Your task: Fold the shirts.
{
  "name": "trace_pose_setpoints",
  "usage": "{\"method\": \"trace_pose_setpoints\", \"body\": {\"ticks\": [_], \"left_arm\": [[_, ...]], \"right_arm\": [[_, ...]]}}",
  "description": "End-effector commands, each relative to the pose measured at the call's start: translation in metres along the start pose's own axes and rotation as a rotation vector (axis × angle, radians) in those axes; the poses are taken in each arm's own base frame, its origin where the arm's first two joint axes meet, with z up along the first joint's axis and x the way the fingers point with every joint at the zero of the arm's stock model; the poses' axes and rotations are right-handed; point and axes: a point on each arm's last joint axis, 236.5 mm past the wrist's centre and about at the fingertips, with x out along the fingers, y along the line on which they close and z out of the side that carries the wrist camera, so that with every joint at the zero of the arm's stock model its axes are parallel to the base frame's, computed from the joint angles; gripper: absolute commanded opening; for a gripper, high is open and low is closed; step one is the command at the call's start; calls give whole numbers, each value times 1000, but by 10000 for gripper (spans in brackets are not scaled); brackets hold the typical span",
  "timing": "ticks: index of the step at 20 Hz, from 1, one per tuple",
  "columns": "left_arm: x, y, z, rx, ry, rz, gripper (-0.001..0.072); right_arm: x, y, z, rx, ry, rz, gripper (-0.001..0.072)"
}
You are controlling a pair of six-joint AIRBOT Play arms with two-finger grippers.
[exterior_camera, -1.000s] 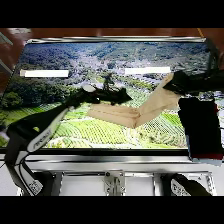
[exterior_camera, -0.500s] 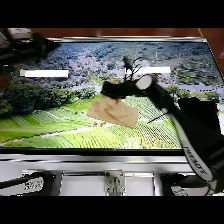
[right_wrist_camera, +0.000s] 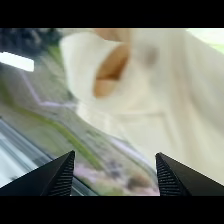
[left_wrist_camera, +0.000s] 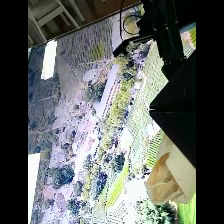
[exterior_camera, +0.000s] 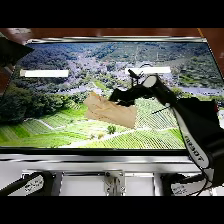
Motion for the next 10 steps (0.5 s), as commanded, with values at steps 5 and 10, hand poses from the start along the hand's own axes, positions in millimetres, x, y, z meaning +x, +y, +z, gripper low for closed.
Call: {"method": "trace_pose_setpoints", "body": {"ticks": [5,10], "left_arm": [[-4,11,-9,21,36,55,35],[-4,12,-11,-8,45,60,36]], "right_arm": [[-42,-144,-44,231,101,-295,683],[25,-134,-50,269,100,-180,683]]}}
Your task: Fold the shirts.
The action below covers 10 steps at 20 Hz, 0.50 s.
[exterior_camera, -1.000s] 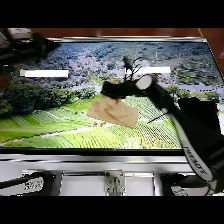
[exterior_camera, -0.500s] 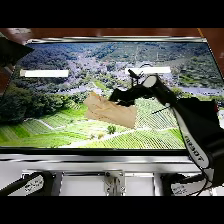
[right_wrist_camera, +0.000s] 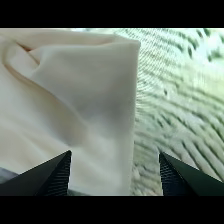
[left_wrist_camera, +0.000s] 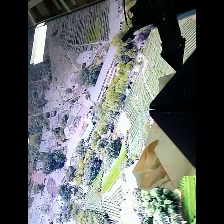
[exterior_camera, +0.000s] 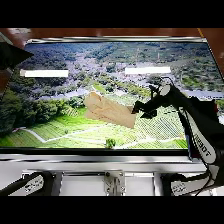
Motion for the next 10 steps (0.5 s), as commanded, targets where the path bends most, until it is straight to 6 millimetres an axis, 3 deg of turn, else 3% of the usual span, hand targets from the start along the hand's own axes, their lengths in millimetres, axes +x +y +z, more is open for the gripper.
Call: {"method": "trace_pose_setpoints", "body": {"ticks": [1,2,3,4,6,8,10], "left_arm": [[0,2,-2,-18,8,7,36],[0,1,-2,-20,8,7,36],[0,1,-2,-20,9,7,36],[0,1,-2,-24,8,7,36],[0,1,-2,-31,8,7,36],[0,1,-2,-33,9,7,36],[0,1,-2,-40,8,6,36]], "right_arm": [[42,15,-5,41,26,85,682],[50,22,-6,58,35,118,674],[52,34,-1,59,21,173,453],[46,48,6,42,-7,233,96],[6,81,31,-55,-111,367,56],[-71,110,63,-141,-267,478,55],[-165,119,86,-167,-432,525,55]]}}
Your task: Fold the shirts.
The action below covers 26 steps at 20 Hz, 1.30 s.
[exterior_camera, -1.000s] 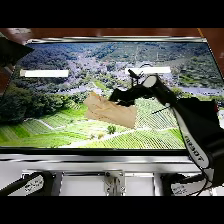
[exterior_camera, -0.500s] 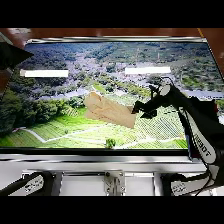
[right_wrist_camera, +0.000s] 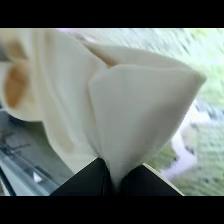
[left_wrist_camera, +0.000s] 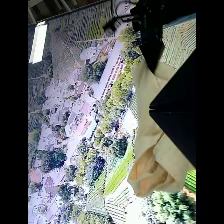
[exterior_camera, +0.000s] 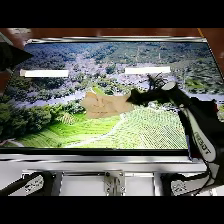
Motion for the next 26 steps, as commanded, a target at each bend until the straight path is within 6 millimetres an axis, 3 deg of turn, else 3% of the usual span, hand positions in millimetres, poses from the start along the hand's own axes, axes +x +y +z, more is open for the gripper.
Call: {"method": "trace_pose_setpoints", "body": {"ticks": [1,3,7,10,12,15,18,23,26], "left_arm": [[0,-1,0,-7,1,-1,36],[0,-2,-1,-6,2,-3,36],[1,-8,-2,-1,7,-17,36],[2,-15,-4,10,11,-28,36],[2,-20,-6,19,13,-36,36],[2,-26,-7,33,15,-43,36],[2,-26,-7,40,15,-44,36],[2,-27,-7,40,15,-45,36],[2,-27,-8,41,20,-46,36]], "right_arm": [[-120,73,69,-103,-262,126,55],[-201,76,92,-104,-401,58,55],[-340,45,90,-77,-586,-133,55],[-425,-5,82,20,-725,-304,55],[-458,-50,62,133,-740,-398,55],[-458,-109,3,304,-557,-547,56],[-446,-151,-57,446,-334,-684,56],[-435,-196,-135,656,-118,-847,56],[-405,-222,-175,766,-76,-882,56]]}}
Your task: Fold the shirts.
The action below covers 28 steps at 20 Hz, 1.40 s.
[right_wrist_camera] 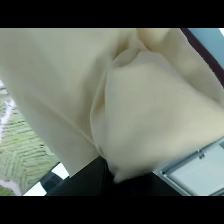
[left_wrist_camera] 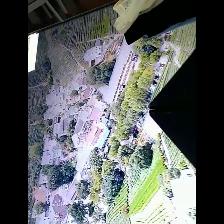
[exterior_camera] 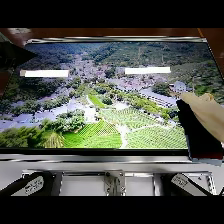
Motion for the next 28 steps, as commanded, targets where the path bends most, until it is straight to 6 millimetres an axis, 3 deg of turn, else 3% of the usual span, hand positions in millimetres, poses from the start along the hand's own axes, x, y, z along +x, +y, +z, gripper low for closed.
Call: {"method": "trace_pose_setpoints", "body": {"ticks": [1,2,3,4,7,9,11,12,14,15,16,17,18,19,20,21,22,24,28], "left_arm": [[0,-1,-2,1,6,-2,36],[0,-1,-2,1,7,-2,36],[0,0,-2,0,7,-1,36],[0,0,-2,0,7,-1,36],[0,0,-2,-1,7,-2,36],[1,-2,-3,3,13,-5,36],[9,-8,-18,87,73,-17,36],[17,-7,-31,123,123,9,35],[33,16,-62,241,256,182,34],[39,29,-76,265,319,288,34],[45,39,-91,272,379,388,35],[51,43,-106,270,435,455,36],[59,45,-124,266,500,495,54],[67,42,-144,271,579,492,259],[73,42,-167,270,675,487,585],[76,44,-186,266,760,492,655],[78,50,-201,256,828,501,655],[91,59,-208,247,848,505,653],[111,60,-199,232,753,495,652]], "right_arm": [[49,-34,-41,106,97,-123,66],[64,-37,-47,146,96,-130,145],[75,-37,-48,174,82,-128,433],[82,-35,-47,173,68,-115,644],[69,-41,-32,169,6,-139,647],[39,-37,-7,120,-96,-133,646],[-10,-21,26,51,-278,-85,647],[-42,-2,45,16,-419,-20,647],[-121,65,69,-120,-735,171,647],[-154,105,66,-214,-851,266,648],[-170,140,54,-318,-903,329,647],[-167,168,36,-427,-886,341,647],[-149,185,20,-524,-823,299,647],[-119,193,4,-602,-720,217,647],[-88,194,-11,-658,-606,135,648],[-55,197,-28,-725,-477,72,648],[-29,201,-42,-766,-367,47,648],[8,206,-56,-782,-219,27,648],[40,214,-55,-765,-118,20,648]]}}
